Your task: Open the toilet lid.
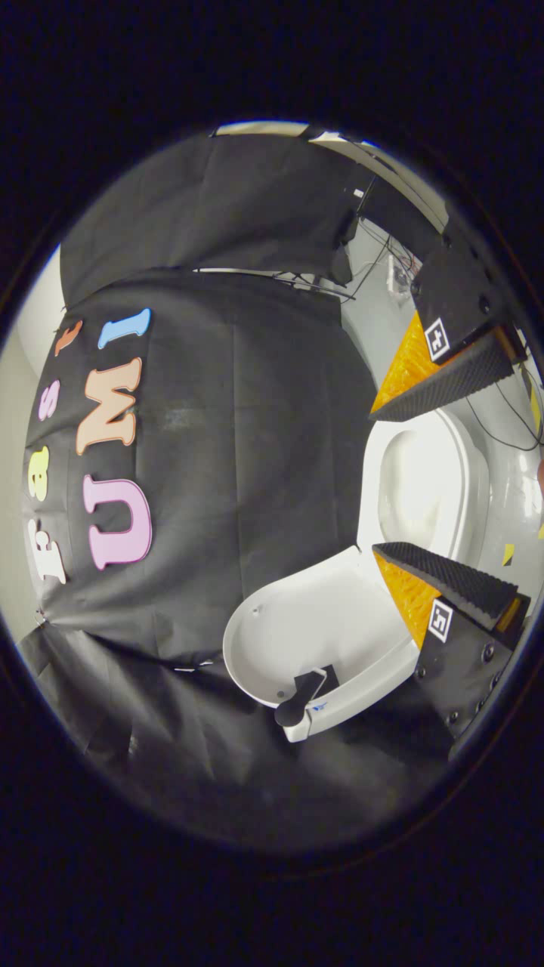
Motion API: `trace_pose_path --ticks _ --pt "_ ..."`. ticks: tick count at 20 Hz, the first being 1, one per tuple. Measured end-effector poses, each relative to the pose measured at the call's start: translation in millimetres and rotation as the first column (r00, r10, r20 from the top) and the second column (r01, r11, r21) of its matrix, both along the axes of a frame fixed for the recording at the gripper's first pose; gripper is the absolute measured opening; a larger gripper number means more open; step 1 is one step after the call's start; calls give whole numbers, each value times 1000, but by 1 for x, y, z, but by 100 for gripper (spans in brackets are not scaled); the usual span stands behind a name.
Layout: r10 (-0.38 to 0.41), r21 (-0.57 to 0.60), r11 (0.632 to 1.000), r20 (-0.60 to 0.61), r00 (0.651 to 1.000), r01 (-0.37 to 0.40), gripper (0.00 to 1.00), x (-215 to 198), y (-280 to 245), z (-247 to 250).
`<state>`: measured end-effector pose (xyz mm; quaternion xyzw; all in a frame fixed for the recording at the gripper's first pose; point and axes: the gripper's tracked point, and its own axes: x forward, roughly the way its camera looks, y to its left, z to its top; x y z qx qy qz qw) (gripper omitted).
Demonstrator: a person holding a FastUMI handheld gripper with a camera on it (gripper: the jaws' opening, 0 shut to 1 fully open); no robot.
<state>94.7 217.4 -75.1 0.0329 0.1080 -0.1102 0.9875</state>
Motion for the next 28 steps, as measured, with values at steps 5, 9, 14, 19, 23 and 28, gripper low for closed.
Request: trace_pose_path --ticks 5,9,14,19,23,28 --pt "0 2 1000 -1 1000 0 98 0 1 0" --pt "2 5 1000 -2 1000 -2 98 0 1 -1" --pt "0 10 1000 7 1000 0 98 0 2 1" --pt "8 0 1000 43 999 -8 98 3 5 12" --pt "-1 3 1000 59 998 1 98 2 2 14" --pt "-11 14 1000 71 997 10 98 1 -1 15"
